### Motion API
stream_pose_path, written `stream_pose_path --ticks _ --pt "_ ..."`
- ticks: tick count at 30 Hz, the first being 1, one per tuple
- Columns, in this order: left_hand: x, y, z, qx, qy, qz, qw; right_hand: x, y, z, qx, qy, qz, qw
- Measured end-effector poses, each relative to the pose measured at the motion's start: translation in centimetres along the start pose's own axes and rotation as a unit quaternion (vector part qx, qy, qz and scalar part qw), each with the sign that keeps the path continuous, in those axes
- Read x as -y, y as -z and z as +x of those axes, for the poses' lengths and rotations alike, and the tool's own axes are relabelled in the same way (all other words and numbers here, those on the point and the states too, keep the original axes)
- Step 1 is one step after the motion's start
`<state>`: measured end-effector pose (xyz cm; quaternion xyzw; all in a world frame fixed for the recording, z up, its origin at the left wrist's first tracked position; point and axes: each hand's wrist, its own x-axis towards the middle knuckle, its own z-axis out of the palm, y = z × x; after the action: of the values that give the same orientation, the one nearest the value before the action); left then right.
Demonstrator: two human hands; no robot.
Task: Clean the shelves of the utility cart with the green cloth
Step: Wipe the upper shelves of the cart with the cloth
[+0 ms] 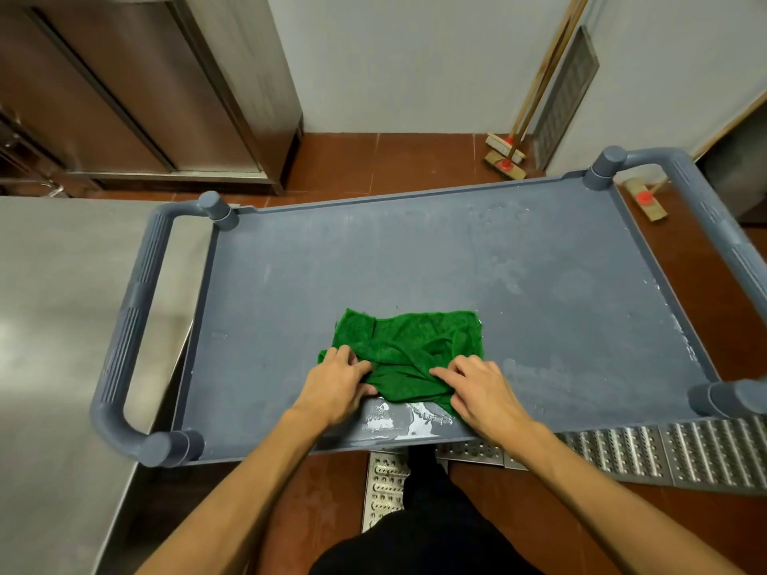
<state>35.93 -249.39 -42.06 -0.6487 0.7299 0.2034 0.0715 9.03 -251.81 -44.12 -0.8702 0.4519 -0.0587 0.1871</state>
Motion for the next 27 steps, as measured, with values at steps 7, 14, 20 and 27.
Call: stream_pose_path --ticks 7,14,20,27 --pt "-1.0 -1.3 -2.9 0.001 -0.002 0.012 1.000 0.8 -0.2 -1.9 0.024 -0.003 0.000 1.000" --pt "-2.1 -2.9 -5.6 -0.020 0.000 0.001 1.000 2.0 0.6 -3.3 0.092 -0.002 -0.035 0.995" --pt "-2.7 -3.8 -7.0 -0.020 0.005 0.005 1.000 2.6 0.7 -4.6 0.099 0.009 -0.055 0.993" --pt "-3.7 -4.3 -8.1 -0.036 0.025 0.005 0.999 3.1 0.9 -5.8 0.100 -0.011 -0.064 0.993"
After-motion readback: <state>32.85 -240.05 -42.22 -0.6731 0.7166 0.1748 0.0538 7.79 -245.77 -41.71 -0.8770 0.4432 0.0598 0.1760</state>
